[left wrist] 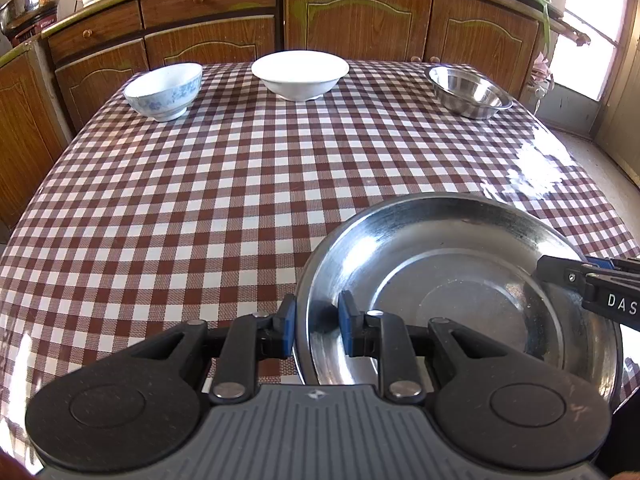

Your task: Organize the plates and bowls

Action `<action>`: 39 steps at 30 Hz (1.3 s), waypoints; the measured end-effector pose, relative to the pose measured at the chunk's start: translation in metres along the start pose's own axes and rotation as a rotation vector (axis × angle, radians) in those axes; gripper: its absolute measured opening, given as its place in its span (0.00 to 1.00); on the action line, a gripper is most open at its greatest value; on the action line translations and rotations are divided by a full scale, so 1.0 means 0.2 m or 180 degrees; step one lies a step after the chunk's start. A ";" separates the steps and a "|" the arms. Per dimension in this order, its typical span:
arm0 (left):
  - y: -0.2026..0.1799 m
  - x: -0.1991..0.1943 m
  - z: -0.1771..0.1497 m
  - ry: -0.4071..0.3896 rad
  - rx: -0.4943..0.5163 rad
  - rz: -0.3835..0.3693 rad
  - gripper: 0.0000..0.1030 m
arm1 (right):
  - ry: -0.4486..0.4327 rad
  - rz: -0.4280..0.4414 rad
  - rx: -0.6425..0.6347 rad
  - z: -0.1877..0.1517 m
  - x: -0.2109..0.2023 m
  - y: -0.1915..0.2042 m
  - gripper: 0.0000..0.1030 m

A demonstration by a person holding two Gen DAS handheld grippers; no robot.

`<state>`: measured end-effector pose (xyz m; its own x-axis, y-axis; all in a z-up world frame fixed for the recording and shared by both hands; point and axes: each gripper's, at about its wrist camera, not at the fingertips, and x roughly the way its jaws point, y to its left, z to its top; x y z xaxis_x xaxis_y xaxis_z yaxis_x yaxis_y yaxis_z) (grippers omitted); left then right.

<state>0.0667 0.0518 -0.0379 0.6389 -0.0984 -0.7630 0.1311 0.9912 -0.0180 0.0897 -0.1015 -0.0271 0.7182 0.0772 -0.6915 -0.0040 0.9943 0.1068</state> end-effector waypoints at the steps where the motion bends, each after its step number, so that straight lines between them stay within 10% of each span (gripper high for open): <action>1: 0.00 0.01 0.00 0.0005 0.0000 0.0000 0.23 | 0.0008 -0.0003 0.0000 0.00 0.01 0.00 0.28; 39: 0.02 0.09 0.01 -0.0024 0.0013 0.0067 0.25 | 0.0043 -0.0123 -0.0182 -0.01 0.14 0.04 0.33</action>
<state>0.0796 0.0540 -0.0511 0.6473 -0.0783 -0.7582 0.1208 0.9927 0.0006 0.1089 -0.0916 -0.0469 0.7092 0.0392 -0.7039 -0.0165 0.9991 0.0390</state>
